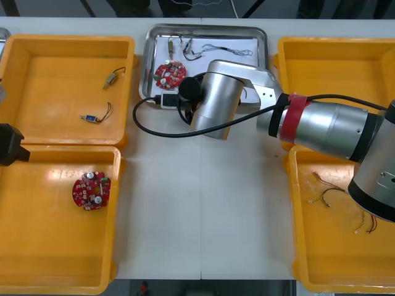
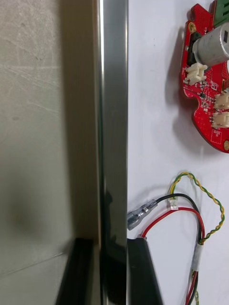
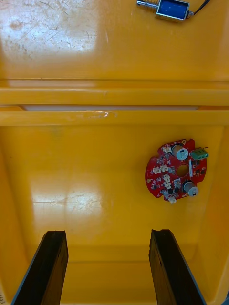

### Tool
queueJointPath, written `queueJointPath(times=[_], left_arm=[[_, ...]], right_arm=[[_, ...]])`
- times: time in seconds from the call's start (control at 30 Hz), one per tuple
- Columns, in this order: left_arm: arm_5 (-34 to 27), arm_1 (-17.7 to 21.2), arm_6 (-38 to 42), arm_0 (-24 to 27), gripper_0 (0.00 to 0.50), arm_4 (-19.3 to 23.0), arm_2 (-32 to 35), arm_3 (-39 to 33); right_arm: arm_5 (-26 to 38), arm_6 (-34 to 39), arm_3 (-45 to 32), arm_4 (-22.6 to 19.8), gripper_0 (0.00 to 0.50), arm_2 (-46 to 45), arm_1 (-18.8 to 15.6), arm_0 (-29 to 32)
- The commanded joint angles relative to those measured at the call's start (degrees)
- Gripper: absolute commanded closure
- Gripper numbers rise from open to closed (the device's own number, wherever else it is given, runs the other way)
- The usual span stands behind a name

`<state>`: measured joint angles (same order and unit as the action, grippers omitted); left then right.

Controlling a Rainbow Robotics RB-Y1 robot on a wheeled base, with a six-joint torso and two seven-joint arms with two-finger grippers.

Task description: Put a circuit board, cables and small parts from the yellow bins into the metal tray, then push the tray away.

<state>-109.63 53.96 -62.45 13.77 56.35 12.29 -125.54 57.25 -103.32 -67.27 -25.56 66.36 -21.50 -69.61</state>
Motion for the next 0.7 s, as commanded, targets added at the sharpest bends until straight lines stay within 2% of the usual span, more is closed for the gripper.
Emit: queueJointPath(times=[0.03,0.07,0.1,0.2,0.3,0.43,0.7], left_arm=[[-0.37,1.23,-2.77,-0.94,0.000,-0.10,1.95,-1.46],[-0.37,1.23,-2.77,-0.94,0.000,-0.10,1.95,-1.46],[-0.37,1.23,-2.77,-0.94,0.000,-0.10,1.95,-1.46],[-0.37,1.23,-2.77,-0.94,0.000,-0.10,1.95,-1.46],[-0.37,1.23,-2.77,-0.94,0.000,-0.10,1.95,-1.46],[-0.37,1.23,-2.77,-0.94,0.000,-0.10,1.95,-1.46],[-0.37,1.23,-2.77,-0.94,0.000,-0.10,1.95,-1.46]], right_arm=[[-0.56,-1.54,0.03,0.16,0.063,-2.46,1.37,-3.17],[-0.56,-1.62,0.03,0.16,0.007,-2.73,1.37,-3.17],[-0.56,-1.62,0.03,0.16,0.000,-2.82,1.46,-3.17],[-0.30,-1.71,-0.05,-0.46,0.000,-3.26,1.46,-3.17],[1.73,-1.71,-0.93,-3.01,0.000,-4.66,1.37,-3.08],[8.05,-1.27,-4.89,-6.17,0.000,-8.35,1.37,-1.93],[21.76,-0.48,-17.19,-5.03,0.000,-17.76,1.37,4.31]])
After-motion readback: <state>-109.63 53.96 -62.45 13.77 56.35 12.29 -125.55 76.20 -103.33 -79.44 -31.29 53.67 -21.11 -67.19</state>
